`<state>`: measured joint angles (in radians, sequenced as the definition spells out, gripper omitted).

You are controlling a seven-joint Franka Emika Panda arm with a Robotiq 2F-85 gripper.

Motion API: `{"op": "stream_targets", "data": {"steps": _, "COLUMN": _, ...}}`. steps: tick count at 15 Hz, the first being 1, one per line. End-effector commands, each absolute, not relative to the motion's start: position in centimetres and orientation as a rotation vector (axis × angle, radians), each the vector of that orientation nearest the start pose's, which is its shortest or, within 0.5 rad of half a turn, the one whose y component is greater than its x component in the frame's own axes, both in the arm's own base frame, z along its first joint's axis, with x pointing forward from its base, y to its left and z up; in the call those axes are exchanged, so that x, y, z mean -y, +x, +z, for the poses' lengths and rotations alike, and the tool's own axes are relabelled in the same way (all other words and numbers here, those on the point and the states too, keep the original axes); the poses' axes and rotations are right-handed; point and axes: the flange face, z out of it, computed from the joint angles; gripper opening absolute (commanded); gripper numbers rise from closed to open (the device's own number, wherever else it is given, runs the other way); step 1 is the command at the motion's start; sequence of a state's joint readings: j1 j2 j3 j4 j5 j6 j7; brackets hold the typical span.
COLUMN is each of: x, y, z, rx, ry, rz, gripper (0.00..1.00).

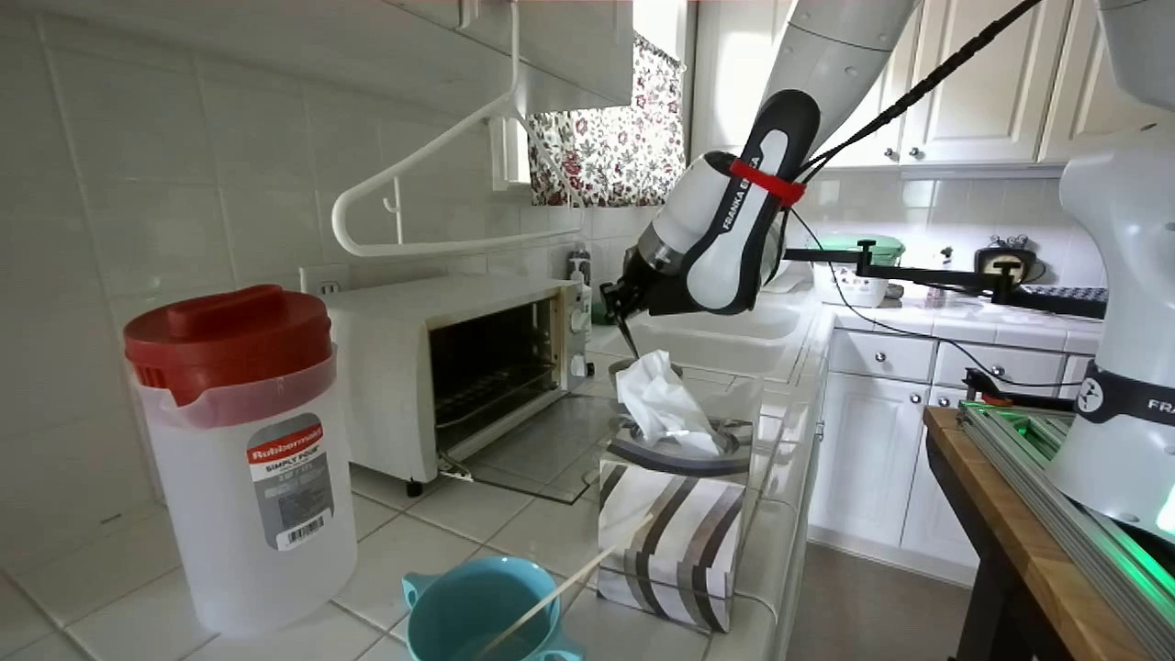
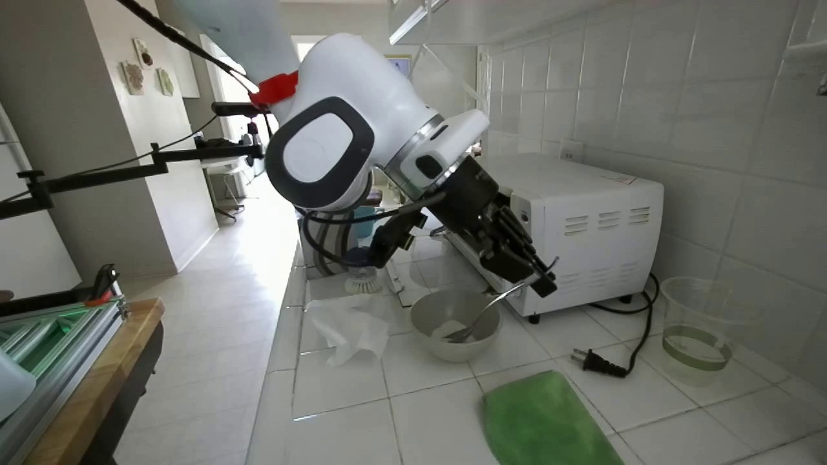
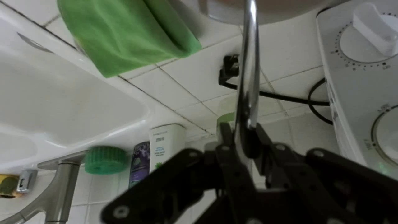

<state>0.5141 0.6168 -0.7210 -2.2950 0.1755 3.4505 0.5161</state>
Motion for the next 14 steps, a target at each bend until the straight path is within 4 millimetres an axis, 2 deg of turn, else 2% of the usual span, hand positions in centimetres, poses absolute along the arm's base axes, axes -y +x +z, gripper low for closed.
{"op": "stream_targets", "data": {"steps": 1, "x": 12.8, "y": 55.5, "z": 22.5, "rx": -1.121, "ry": -2.913, "rz": -1.205, "gripper": 0.05}}
{"op": "stream_targets", "data": {"steps": 9, "x": 15.7, "y": 55.0, "z": 22.1, "rx": -1.348, "ry": -2.832, "rz": -1.110, "gripper": 0.05}}
{"op": "stream_targets", "data": {"steps": 14, "x": 16.3, "y": 55.0, "z": 22.1, "rx": -1.422, "ry": -2.792, "rz": -1.083, "gripper": 0.05}}
